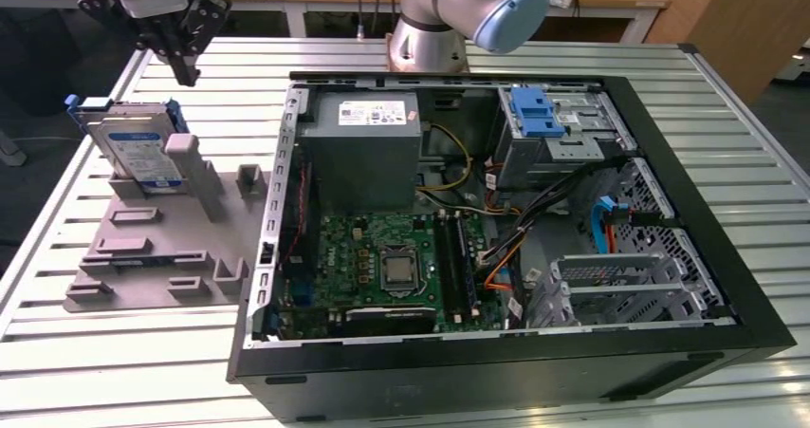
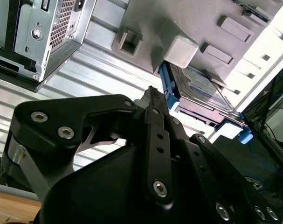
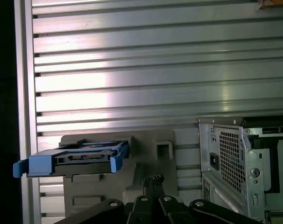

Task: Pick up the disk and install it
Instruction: 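Reach for the disk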

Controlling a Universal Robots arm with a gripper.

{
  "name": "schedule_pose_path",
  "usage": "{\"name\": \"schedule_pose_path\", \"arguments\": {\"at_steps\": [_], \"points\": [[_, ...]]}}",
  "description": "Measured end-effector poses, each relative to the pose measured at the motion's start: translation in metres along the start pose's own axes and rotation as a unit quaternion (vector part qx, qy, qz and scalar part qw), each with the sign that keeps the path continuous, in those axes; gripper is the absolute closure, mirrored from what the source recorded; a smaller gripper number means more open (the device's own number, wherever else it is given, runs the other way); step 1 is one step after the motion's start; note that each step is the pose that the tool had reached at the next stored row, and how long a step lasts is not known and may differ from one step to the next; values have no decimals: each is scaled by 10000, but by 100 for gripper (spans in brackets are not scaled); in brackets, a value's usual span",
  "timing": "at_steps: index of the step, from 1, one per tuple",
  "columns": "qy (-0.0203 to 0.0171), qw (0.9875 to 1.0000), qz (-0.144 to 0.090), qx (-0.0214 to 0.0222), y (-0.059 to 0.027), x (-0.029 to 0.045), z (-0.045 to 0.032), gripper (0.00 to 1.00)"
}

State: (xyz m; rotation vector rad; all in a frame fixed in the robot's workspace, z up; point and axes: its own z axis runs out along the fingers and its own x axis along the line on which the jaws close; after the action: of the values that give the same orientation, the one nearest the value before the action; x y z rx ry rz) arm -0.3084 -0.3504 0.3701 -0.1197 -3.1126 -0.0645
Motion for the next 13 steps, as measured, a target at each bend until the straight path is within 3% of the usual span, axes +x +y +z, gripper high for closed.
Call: {"name": "schedule_pose_path", "arguments": {"at_steps": [13], "points": [[0,10000,0,0,-5,62,1,89]]}}
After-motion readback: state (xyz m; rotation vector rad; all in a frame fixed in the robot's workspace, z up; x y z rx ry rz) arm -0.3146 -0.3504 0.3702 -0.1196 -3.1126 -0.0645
